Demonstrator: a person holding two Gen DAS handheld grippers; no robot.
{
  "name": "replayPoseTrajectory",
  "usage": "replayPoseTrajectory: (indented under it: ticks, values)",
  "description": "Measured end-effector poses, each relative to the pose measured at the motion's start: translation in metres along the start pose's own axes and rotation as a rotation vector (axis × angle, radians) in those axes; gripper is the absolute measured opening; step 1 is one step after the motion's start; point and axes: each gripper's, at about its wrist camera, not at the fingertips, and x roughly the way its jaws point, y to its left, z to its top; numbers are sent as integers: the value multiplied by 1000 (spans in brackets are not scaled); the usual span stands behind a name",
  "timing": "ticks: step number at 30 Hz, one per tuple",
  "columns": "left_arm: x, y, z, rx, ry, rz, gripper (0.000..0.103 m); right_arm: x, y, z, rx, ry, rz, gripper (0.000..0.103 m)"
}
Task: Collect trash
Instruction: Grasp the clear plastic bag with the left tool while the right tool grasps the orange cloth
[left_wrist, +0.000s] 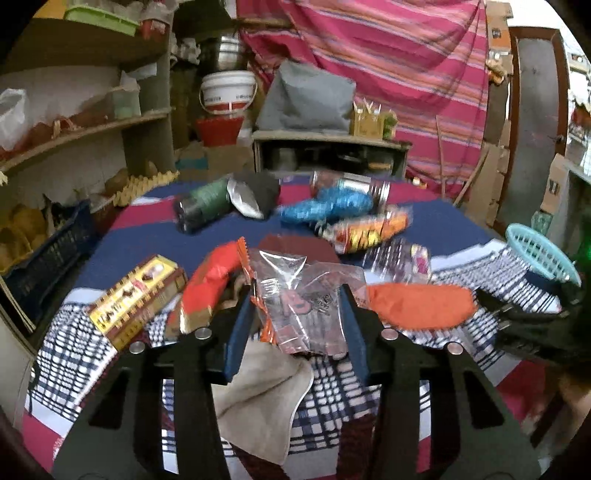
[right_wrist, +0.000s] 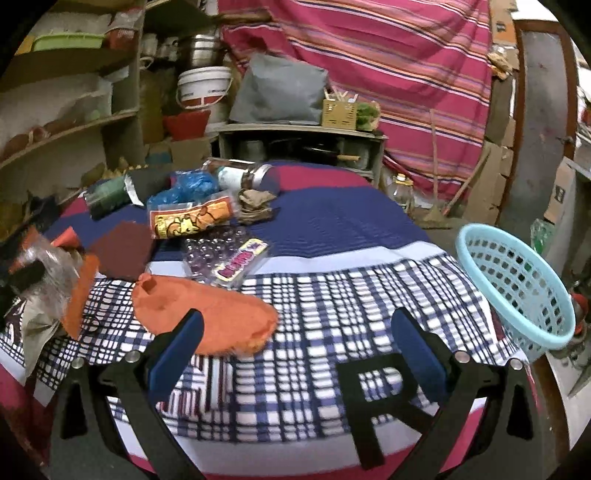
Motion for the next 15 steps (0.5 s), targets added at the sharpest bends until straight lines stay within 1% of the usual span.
replayPoseTrajectory:
  ticks: [2, 3, 5, 6, 7, 8, 9, 11, 12, 13, 15]
  values:
    - [-8, 1, 9, -4, -25, -2, 45, 13, 7, 3, -14, 43, 18, 97]
    - [-9, 1, 12, -4, -31, 0, 45, 19, 10, 4, -22, 63, 24, 94]
    - [-12, 2, 19, -1, -47, 10, 45, 32, 16, 3, -40, 124, 48, 76]
    - [-12, 2, 21, 2, -50, 14, 45, 38, 19, 1, -47, 156, 69, 71]
    - [-12, 3, 23, 3, -53, 20, 45, 43, 21, -1, -49, 183, 103, 58]
    - [-11, 3, 24, 2, -53, 23, 45, 43, 22, -2, -47, 181, 118, 50]
    - [-9, 3, 25, 0, -52, 24, 45, 42, 22, -3, -47, 175, 125, 46]
    - [-7, 3, 26, -5, -48, 26, 45, 40, 23, -4, -50, 171, 157, 22]
    - [-5, 2, 26, -8, -46, 27, 45, 39, 22, -4, -46, 169, 176, 17]
    - [-3, 1, 26, -11, -43, 27, 45, 36, 20, -4, -37, 162, 191, 9]
    - [-2, -4, 27, -10, -43, 25, 45, 28, 14, -2, -18, 133, 200, 7]
